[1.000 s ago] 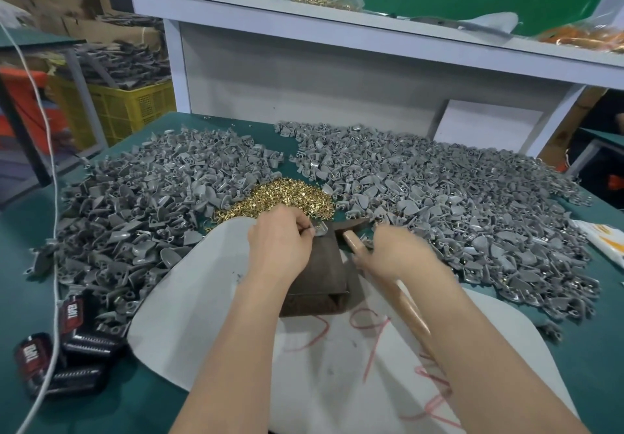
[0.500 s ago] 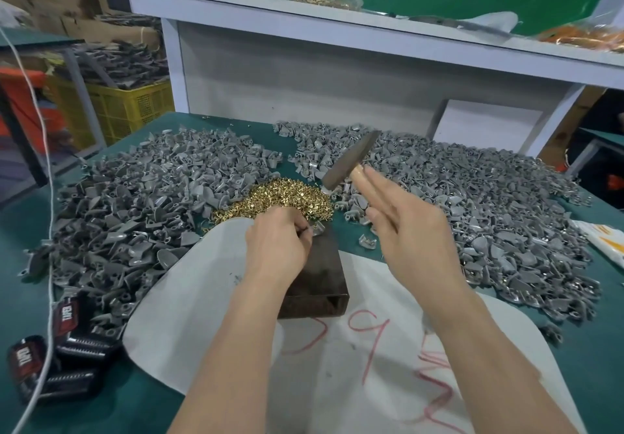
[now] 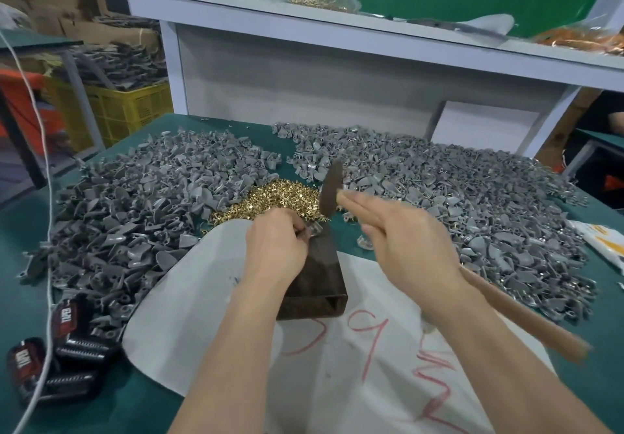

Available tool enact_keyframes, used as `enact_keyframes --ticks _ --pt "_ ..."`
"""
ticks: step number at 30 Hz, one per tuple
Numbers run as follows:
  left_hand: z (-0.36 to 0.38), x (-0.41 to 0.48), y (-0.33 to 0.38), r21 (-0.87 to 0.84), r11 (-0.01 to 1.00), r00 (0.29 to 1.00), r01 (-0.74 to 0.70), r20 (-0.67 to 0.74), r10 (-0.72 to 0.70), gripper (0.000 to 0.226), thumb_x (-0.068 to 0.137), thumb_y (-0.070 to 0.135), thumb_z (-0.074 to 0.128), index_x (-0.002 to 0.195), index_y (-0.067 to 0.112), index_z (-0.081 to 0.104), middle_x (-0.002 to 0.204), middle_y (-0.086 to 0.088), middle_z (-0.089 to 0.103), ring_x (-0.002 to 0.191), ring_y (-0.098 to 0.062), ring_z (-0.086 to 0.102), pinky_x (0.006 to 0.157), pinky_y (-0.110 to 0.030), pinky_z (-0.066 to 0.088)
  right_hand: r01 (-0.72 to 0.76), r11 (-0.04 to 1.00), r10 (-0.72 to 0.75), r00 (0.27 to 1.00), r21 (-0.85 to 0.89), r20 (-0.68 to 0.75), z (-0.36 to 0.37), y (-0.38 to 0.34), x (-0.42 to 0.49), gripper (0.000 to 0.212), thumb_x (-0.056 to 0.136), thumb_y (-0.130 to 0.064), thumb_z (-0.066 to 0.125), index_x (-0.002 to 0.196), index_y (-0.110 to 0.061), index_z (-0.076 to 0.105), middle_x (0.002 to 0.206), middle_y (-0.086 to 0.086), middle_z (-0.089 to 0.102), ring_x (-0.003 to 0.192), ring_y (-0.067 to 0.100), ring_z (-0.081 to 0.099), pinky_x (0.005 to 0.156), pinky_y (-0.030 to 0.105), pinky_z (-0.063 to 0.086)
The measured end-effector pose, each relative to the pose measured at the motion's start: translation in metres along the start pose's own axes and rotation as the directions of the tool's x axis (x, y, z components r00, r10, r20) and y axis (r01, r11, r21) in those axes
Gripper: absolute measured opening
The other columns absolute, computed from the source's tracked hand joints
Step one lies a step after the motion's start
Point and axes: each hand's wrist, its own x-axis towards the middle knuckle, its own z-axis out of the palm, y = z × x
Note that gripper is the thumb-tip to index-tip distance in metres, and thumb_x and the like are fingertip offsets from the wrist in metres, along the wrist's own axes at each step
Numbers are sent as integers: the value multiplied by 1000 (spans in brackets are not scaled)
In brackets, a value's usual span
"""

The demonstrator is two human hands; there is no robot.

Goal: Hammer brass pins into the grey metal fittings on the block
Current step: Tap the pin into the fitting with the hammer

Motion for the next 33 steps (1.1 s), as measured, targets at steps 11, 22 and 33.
enact_keyframes --ticks 11,22,33 --pt "-2 -1 3 41 999 1000 -1 10 0 11 89 15 62 92 15 72 95 -5 70 94 -25 62 84 -38 51 -77 991 76 997 109 17 8 3 9 49 93 -21 54 135 -43 42 119 -9 64 98 20 62 78 26 46" --pt "-3 -2 5 -5 999 999 38 -12 -38 14 93 18 57 98 24 68 101 5 69 99 -19 60 92 -42 48 -296 949 316 898 -111 306 59 20 17 27 95 -26 48 119 -18 57 108 8 50 94 27 53 84 39 48" --pt "-9 1 9 -459 888 959 29 -237 -153 25 93 20 57 118 21 58 118 4 60 104 -9 56 92 -25 44 -421 755 455 889 503 61 35 5 94 51 92 -28 55 139 -18 40 131 7 54 112 19 55 96 36 47"
